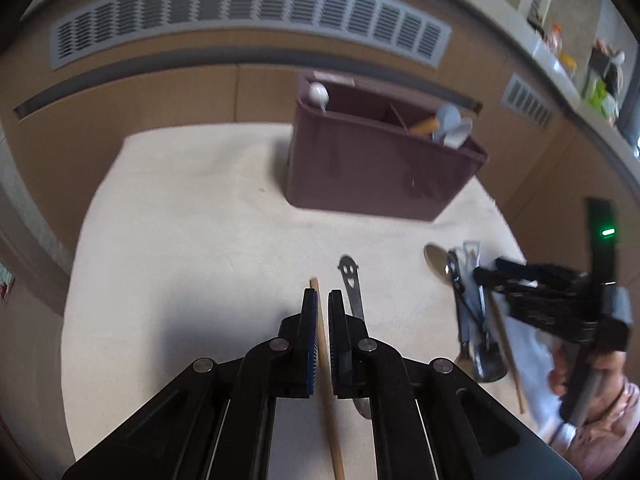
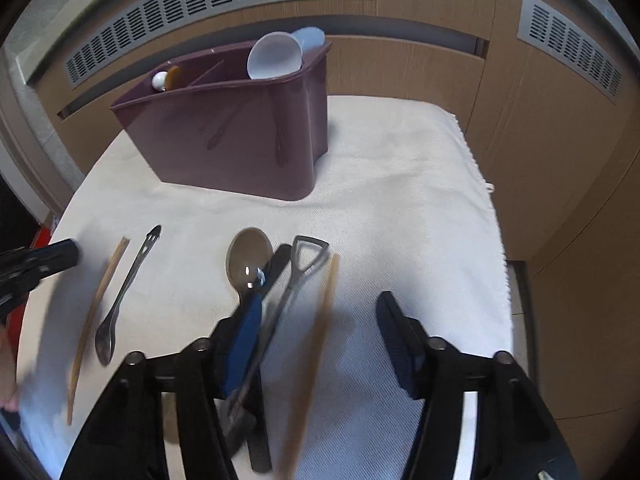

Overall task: Organize utensils
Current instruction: 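Close the left tool on the wooden chopstick beside the face-handled spoon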

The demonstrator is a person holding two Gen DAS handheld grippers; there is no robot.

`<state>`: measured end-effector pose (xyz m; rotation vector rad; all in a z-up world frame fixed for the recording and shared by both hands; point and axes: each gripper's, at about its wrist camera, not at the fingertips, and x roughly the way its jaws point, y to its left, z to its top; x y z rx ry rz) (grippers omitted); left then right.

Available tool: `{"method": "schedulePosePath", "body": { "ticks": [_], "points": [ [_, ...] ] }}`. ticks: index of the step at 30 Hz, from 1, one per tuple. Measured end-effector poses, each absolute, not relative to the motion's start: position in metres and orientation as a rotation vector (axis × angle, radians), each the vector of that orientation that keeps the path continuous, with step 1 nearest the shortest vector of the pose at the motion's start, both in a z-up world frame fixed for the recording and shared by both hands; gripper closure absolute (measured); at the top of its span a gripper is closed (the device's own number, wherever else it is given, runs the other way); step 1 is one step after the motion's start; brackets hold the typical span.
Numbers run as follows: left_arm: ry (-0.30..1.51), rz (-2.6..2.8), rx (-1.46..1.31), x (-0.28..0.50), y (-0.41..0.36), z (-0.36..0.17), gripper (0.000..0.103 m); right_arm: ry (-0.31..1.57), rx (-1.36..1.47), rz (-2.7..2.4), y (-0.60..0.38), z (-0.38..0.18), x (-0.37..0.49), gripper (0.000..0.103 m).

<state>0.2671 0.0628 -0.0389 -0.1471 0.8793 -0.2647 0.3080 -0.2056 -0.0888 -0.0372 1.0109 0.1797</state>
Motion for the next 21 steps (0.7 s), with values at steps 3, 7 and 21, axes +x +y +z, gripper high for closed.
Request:
{"method": "schedulePosePath", "body": {
  "ticks": [3, 7, 21],
  "points": [
    [0.837, -0.261, -0.163, 0.258, 0.068, -0.032, 0.098, 0.999, -0.038, 0.147, -0.195, -0.099, 0.323, 0.069],
    [0.863, -0.272, -0.155, 0.258, 0.062, -0.039, 0.098, 1.025, -0.027, 0.2, -0.185, -0.095, 0.328, 0.084],
    [1.045, -0.293, -0.173, 0.265, 0.049, -0.079, 0.067, 0.837, -0.023, 0.342, -0.186, -0.022, 0.267, 0.085]
  ]
}}
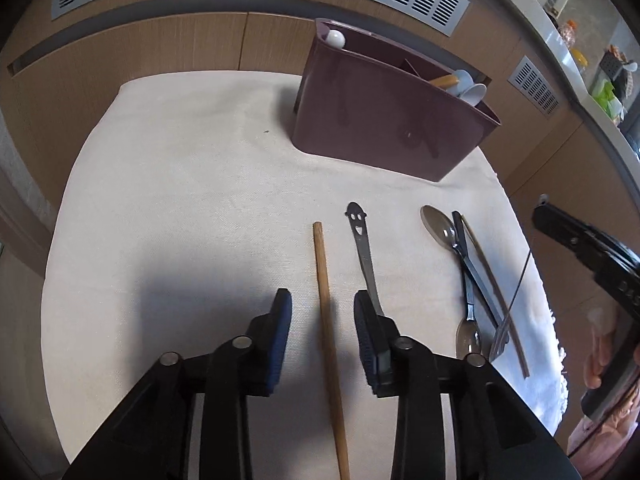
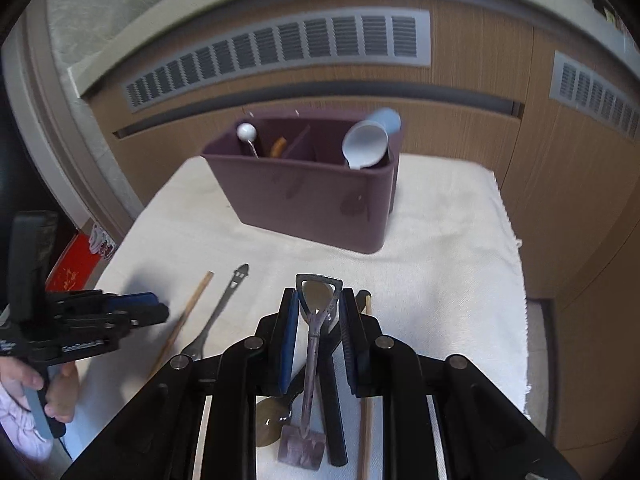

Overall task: Organize utensils
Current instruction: 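Close the left tool on the wooden chopstick beside the face-handled spoon, then lift the chopstick with the left tool while the right carries the tongs toward the caddy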

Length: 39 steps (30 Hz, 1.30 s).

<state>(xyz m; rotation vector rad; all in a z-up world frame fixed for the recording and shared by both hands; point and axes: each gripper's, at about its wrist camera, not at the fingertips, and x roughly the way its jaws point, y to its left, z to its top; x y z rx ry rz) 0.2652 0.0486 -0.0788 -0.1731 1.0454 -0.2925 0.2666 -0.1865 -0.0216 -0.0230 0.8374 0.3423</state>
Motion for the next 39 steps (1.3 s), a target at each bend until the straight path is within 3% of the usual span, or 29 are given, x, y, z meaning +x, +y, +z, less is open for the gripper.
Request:
{"method": "schedulePosePath", "body": {
  "ticks": [3, 11, 16, 21, 32, 34, 39],
  "points": [
    [1.051, -0.297, -0.14, 0.267, 0.043, -0.077, 0.064, 0.816, -0.019, 0.359, -0.186, -0.012, 0.261, 0.085],
    [1.217, -0.332, 0.02, 0.315, 0.018, -0.084, 0.066, 0.781, -0.028, 0.384, -0.187, -0.006, 0.247, 0.085],
    [1.303, -0.308, 0.145, 0.342, 0.0, -0.097, 0.092, 0.768, -0.029, 0.401, -0.188, -0.003, 0.241, 0.085],
    [1.225, -0.325, 0.079, 0.329, 0.002, -0.092, 0.096, 0.761, -0.022, 0.407, -0.192, -0.001, 0.237, 0.085],
    [0.76, -0.288, -0.157, 0.237, 0.037, -0.004, 0.097, 0.724, -0.035, 0.398, -0.191, 0.016, 0.219, 0.085],
    [0.722, -0.288, -0.152, 0.233, 0.038, 0.01, 0.097, 0.716, -0.045, 0.4, -0.19, 0.021, 0.216, 0.099],
    [0.653, -0.314, -0.155, 0.223, 0.04, 0.035, 0.097, 0.679, -0.081, 0.402, -0.183, 0.035, 0.207, 0.099]
  ]
}}
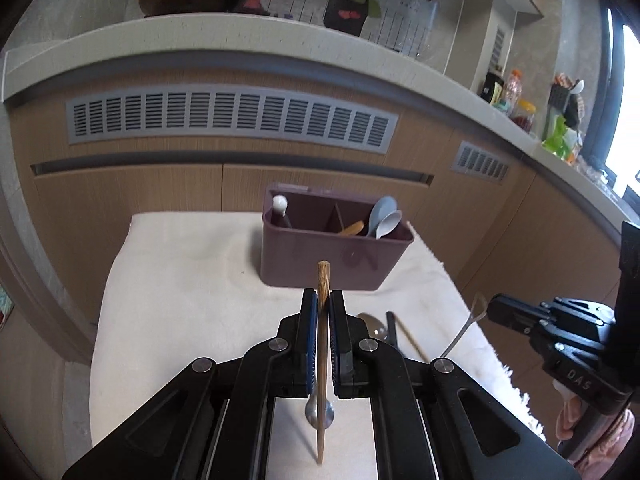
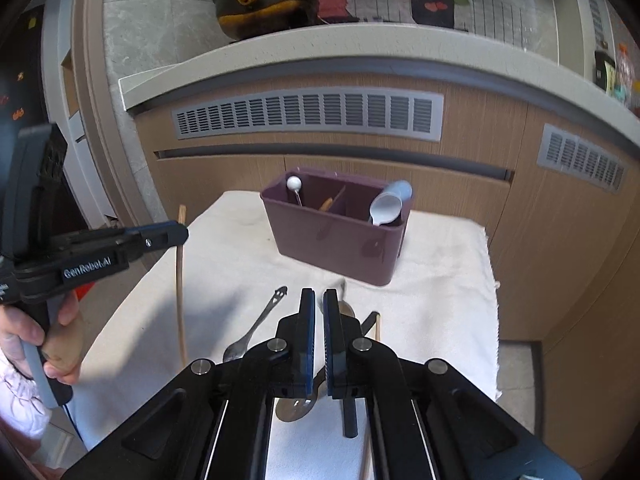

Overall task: Organize utensils
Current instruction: 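Lift the chopstick with the left tool while the right carries the tongs toward the caddy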

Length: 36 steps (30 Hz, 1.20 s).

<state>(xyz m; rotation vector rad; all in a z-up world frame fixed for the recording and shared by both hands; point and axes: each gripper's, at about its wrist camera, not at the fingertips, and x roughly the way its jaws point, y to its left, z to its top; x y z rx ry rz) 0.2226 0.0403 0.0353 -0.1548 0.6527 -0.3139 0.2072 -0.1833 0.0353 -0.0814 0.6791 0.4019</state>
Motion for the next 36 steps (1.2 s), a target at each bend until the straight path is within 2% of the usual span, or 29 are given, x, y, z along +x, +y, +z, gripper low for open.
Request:
{"method": "schedulePosePath", "body": {
  "ticks": [7, 15, 18, 19, 20, 21, 22, 27, 32, 36],
  "points": [
    [0.576, -0.335, -0.142, 0.205, 0.036, 0.062, 0.097, 0.683, -0.064, 0.417, -0.188, 0.042, 0.204, 0.1],
    [0.572, -0.336, -0.156, 0.202, 0.039, 0.066, 0.097, 0.719, -0.076, 0.38, -0.207, 0.042, 0.208, 0.099],
    [0.576, -0.339, -0.158, 0.201, 0.04, 0.064, 0.097, 0.805, -0.123, 0.389, -0.211, 0.019, 0.211, 0.09],
    [0.578, -0.342, -0.157, 0.201, 0.04, 0.063, 0.097, 0.831, -0.135, 0.399, -0.212, 0.009, 0.211, 0.08],
    [0.58, -0.343, -0.158, 0.201, 0.041, 0.062, 0.097, 0.864, -0.151, 0.42, -0.212, -0.004, 0.211, 0.073],
    [0.583, -0.343, -0.16, 0.201, 0.041, 0.062, 0.097, 0.894, -0.167, 0.446, -0.212, -0.015, 0.212, 0.062],
    [0.586, -0.345, -0.16, 0.201, 0.041, 0.061, 0.097, 0.915, -0.182, 0.469, -0.211, -0.025, 0.213, 0.056],
    [0.59, -0.343, -0.161, 0.202, 0.041, 0.062, 0.097, 0.975, -0.364, 0.572, -0.194, -0.064, 0.227, 0.055],
    [0.591, -0.335, -0.159, 0.202, 0.042, 0.064, 0.097, 1.011, -0.56, 0.622, -0.176, -0.092, 0.243, 0.047],
    [0.602, -0.34, -0.158, 0.201, 0.042, 0.064, 0.097, 1.026, -0.56, 0.642, -0.177, -0.101, 0.249, 0.047]
  ]
}}
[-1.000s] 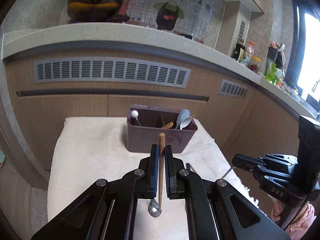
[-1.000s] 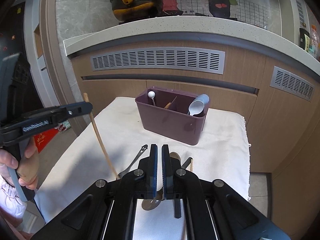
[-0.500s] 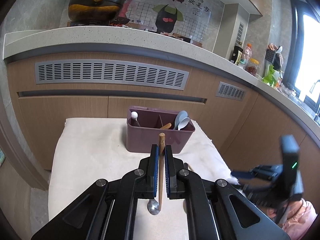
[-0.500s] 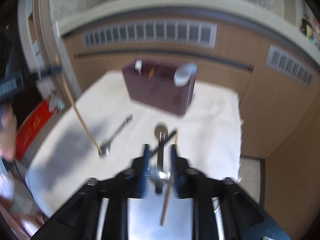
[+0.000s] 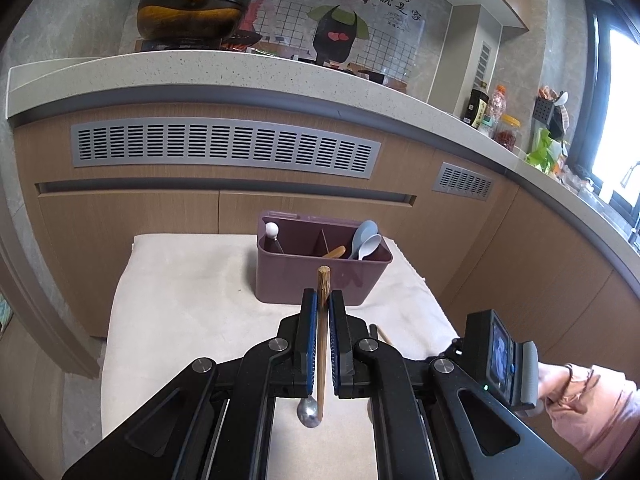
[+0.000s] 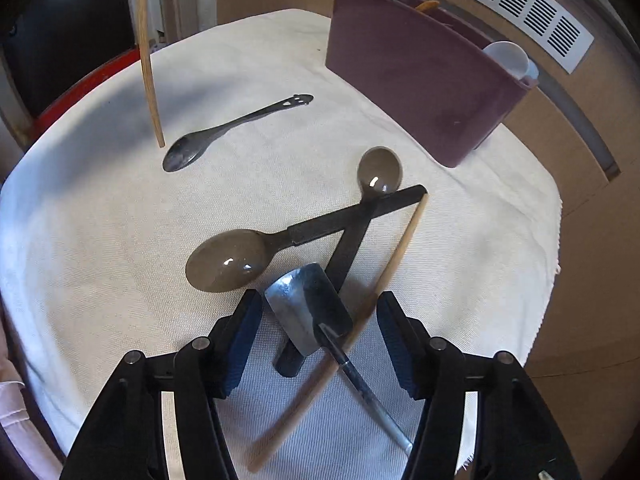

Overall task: Organize utensils
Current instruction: 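Lift the chopstick with the left tool while the right carries the tongs toward the caddy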

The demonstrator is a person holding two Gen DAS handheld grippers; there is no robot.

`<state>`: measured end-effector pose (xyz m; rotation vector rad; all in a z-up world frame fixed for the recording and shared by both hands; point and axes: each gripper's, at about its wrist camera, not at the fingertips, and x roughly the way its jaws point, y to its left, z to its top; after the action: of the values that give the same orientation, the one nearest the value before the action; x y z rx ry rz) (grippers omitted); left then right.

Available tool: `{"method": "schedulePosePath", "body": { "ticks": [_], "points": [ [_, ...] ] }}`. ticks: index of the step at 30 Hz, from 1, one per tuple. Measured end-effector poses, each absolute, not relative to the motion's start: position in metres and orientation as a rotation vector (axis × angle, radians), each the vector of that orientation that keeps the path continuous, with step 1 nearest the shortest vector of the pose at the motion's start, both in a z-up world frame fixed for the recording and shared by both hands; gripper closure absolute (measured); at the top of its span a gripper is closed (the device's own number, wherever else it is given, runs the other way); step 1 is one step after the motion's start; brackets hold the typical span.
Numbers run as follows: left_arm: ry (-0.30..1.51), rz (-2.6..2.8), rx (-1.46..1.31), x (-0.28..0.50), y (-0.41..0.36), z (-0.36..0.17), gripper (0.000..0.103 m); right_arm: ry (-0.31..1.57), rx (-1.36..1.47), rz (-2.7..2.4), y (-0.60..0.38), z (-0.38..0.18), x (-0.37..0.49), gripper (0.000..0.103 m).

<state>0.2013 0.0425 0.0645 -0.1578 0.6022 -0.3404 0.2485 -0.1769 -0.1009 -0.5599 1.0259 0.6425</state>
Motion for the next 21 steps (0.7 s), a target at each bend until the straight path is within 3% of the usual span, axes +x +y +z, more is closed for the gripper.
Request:
{"method": "schedulePosePath", "body": {
  "ticks": [3, 4, 6, 10, 15, 17, 18, 19, 21],
  "points": [
    [0.603, -0.344, -0.154, 0.201, 0.042, 0.066, 0.097, 1.037, -0.477, 0.609, -0.187, -0.097, 0.251, 0.07],
    [0.603, -0.344, -0.155, 0.201, 0.041, 0.066, 0.097, 1.037, -0.443, 0.597, -0.19, -0.095, 0.251, 0.089],
    [0.603, -0.348, -0.155, 0.201, 0.039, 0.066, 0.097, 1.023, -0.366, 0.567, -0.196, -0.084, 0.249, 0.097],
    [0.607, -0.356, -0.15, 0.2, 0.037, 0.067, 0.097, 0.995, -0.277, 0.541, -0.202, -0.064, 0.24, 0.099],
    [0.611, -0.357, -0.148, 0.198, 0.036, 0.068, 0.097, 0.985, -0.361, 0.606, -0.196, -0.064, 0.228, 0.097],
    [0.612, -0.355, -0.148, 0.197, 0.036, 0.069, 0.097, 1.012, -0.417, 0.62, -0.194, -0.075, 0.23, 0.082],
    [0.612, -0.352, -0.148, 0.197, 0.036, 0.069, 0.097, 1.017, -0.442, 0.625, -0.195, -0.081, 0.232, 0.065],
    [0.613, -0.352, -0.148, 0.198, 0.036, 0.069, 0.097, 1.007, -0.467, 0.617, -0.195, -0.085, 0.234, 0.056],
    [0.617, -0.346, -0.146, 0.199, 0.037, 0.069, 0.097, 0.999, -0.502, 0.593, -0.196, -0.091, 0.238, 0.055]
  ]
}}
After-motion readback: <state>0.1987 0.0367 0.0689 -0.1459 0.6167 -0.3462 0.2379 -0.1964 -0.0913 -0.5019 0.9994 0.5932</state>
